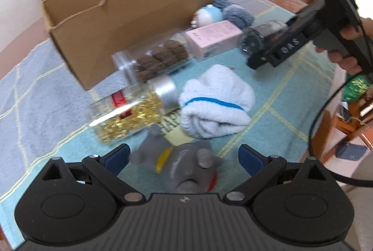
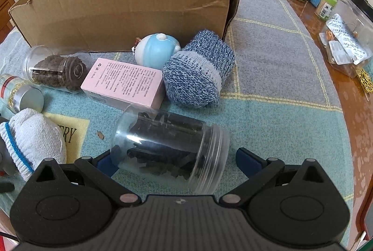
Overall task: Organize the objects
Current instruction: 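Close right tool on the black-item jar while left tool grasps the grey rubber toy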
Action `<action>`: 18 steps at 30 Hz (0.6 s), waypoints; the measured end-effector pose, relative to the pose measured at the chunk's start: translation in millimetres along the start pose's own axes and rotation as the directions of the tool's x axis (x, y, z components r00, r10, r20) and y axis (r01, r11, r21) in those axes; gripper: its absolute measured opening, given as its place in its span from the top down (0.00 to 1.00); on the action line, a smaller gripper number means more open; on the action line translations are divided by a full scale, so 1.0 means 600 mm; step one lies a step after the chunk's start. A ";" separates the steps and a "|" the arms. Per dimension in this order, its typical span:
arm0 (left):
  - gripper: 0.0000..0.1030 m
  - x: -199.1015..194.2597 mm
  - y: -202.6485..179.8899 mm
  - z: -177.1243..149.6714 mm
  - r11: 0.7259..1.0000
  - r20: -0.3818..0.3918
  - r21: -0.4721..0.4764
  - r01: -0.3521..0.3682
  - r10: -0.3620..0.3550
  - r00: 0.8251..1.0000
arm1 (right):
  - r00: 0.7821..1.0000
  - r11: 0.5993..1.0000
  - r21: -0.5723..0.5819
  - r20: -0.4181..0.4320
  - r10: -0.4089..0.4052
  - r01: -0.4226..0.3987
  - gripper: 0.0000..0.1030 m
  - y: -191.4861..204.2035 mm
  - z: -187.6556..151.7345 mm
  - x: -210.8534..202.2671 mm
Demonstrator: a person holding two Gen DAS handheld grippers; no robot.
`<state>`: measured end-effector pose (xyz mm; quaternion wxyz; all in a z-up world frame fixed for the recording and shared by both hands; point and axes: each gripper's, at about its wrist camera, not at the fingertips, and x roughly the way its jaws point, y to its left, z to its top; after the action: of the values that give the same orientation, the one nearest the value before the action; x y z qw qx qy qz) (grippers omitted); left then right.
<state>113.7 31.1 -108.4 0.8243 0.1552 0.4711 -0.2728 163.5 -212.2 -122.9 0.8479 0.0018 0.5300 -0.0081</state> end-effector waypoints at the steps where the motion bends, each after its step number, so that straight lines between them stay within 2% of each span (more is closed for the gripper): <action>1: 0.04 -0.001 -0.003 -0.001 1.000 -0.003 0.008 0.009 -0.009 1.000 | 1.000 1.000 0.001 -0.001 0.001 -0.001 0.00 -0.003 0.000 0.000; 3: 0.05 -0.005 -0.011 -0.004 1.000 -0.010 0.022 0.005 -0.005 1.000 | 1.000 1.000 0.001 -0.003 0.002 -0.002 0.00 -0.004 -0.001 -0.002; 6: 0.04 -0.010 -0.014 -0.012 0.999 -0.029 0.002 0.035 -0.035 0.999 | 1.000 1.000 -0.003 -0.005 0.004 -0.004 0.00 -0.004 -0.002 -0.003; 12: 0.05 0.002 -0.013 -0.018 1.000 -0.023 0.006 -0.002 0.002 1.000 | 0.999 0.999 0.027 0.004 0.033 -0.033 0.00 -0.006 0.003 -0.004; 14: 0.12 0.004 -0.014 -0.016 1.000 -0.023 0.023 0.005 -0.004 1.000 | 0.999 0.998 0.043 0.008 0.051 -0.051 0.00 -0.007 0.006 -0.004; 18: 0.16 0.005 -0.018 -0.014 0.999 -0.018 0.049 0.006 -0.005 1.000 | 0.999 0.997 0.058 0.010 0.049 -0.050 0.00 -0.008 0.010 -0.004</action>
<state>102.9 25.7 -115.2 0.8152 0.1765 0.4721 -0.2853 167.6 -217.0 -117.9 0.8497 0.0398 0.5258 -0.0026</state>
